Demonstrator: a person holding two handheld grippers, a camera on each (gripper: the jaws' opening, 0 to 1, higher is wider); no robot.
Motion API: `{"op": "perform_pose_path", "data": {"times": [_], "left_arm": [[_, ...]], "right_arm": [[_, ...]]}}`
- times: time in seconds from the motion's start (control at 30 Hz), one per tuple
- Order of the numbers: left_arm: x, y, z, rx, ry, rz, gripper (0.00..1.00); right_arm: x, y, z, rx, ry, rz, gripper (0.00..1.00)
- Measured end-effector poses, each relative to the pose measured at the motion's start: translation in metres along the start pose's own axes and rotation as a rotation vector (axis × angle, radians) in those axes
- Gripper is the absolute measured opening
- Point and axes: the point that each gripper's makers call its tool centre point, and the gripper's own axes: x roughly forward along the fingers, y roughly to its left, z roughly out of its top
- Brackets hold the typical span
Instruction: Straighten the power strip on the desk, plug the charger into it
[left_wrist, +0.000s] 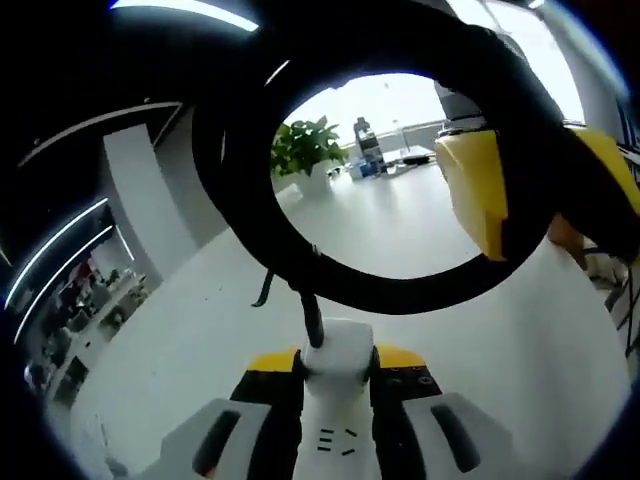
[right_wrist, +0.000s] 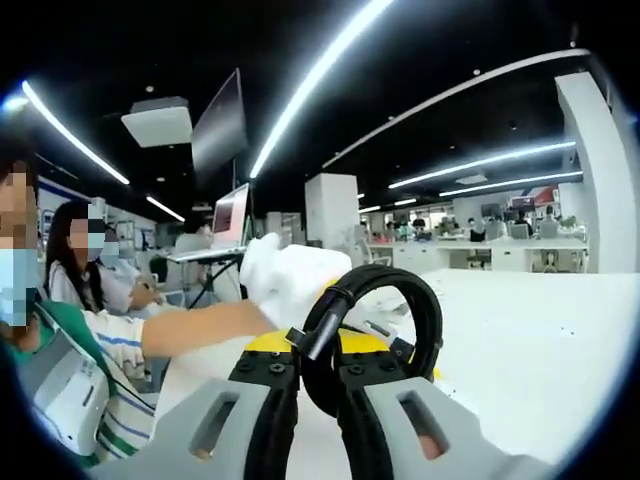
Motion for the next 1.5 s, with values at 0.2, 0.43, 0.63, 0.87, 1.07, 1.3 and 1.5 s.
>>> {"op": "perform_pose_path", "data": {"times": [0.2, 0.43, 0.63, 0.87, 1.07, 1.3, 1.5], "left_arm": [[-0.001, 0.000, -0.003, -0.015, -0.055, -0.002, 0.24], [0.000, 0.000, -0.002, -0.026, -0.067, 0.005, 0.24], [0.000, 0.000, -0.003, -0.033, -0.064, 0.008, 0.24], [-0.001, -0.001, -0.004, -0.030, -0.069, -0.003, 0.24], [-0.002, 0.001, -0.005, -0.042, -0.068, 0.001, 0.24], [-0.002, 0.001, -0.005, -0.039, -0.069, 0.005, 0.24], [-0.002, 0.001, -0.005, -0.042, -0.092, 0.019, 0.25]], "right_arm": [[-0.002, 0.003, -0.003, -0.046, 0.021, 0.000, 0.12], [-0.010, -0.001, -0.016, -0.189, 0.089, -0.030, 0.18], [-0.024, -0.005, -0.020, -0.257, 0.111, -0.076, 0.21], [-0.041, -0.002, -0.016, -0.283, 0.096, -0.099, 0.22], [-0.048, -0.019, -0.001, -0.315, 0.098, -0.131, 0.22], [-0.045, -0.057, -0.013, -0.410, 0.273, -0.208, 0.22], [-0.028, -0.054, -0.025, -0.434, 0.350, -0.162, 0.23]]}}
